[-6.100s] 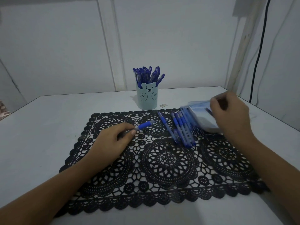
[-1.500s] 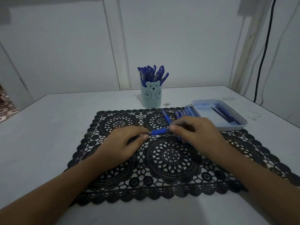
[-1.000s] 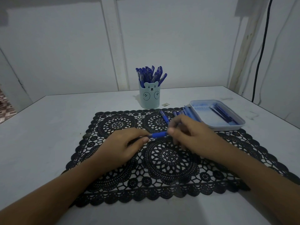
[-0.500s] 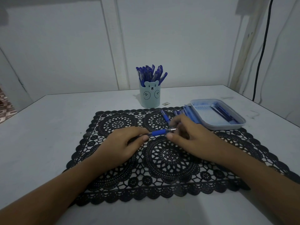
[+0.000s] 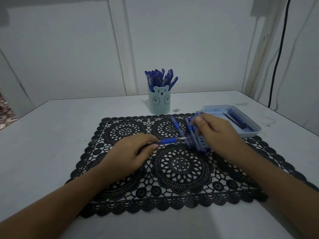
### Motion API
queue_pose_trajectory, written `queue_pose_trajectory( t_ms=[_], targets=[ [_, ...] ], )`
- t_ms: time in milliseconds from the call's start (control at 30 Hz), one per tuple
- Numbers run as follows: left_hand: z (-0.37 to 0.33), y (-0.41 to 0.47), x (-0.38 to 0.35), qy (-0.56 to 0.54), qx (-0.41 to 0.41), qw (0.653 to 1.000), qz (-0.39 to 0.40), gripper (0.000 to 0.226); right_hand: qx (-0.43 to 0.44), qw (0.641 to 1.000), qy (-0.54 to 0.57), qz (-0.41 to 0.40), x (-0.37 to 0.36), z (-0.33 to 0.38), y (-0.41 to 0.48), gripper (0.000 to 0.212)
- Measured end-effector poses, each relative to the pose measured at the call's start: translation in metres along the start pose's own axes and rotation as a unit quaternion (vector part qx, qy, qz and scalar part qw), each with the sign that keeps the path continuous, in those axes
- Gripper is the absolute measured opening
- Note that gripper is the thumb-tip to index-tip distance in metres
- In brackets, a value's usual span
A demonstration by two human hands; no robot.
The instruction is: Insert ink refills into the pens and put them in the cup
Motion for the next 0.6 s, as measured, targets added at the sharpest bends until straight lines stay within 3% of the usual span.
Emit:
queue_pose_trajectory(
  t_ms=[100, 233, 333, 500, 600],
  targets=[
    [0.004, 0.001, 0.002, -0.005, 0.025, 0.999, -0.023, 0.037, -0.009, 0.994, -0.106, -0.033, 0.006, -0.018, 0.008, 0.024],
    [0.008, 0.001, 0.001, -0.012, 0.048, 0.998, -0.029, 0.03, 0.017, 0.97, -0.24, 0.043, -0.012, -0.03, 0.012, 0.037],
    [0.008, 0.001, 0.0, -0.009, 0.043, 0.999, -0.025, 0.037, 0.004, 0.935, -0.339, 0.105, -0.024, -0.032, 0.012, 0.044],
    [0.007, 0.001, 0.001, -0.006, 0.043, 0.999, -0.023, 0.039, 0.003, 0.94, -0.317, 0.129, -0.027, -0.029, 0.013, 0.035],
    [0.007, 0.002, 0.001, -0.01, 0.048, 0.999, -0.024, 0.033, -0.004, 0.985, -0.158, 0.074, -0.018, -0.025, 0.015, 0.015]
  ],
)
Point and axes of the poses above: each hand's wrist, its own y-axis towards the middle knuckle, its own x-axis out of the back of the hand, z = x × y, the point moved 5 cm from there along y, towards the middle knuckle, and after that the axes turned 2 degrees about z, right-handed, at the moved point
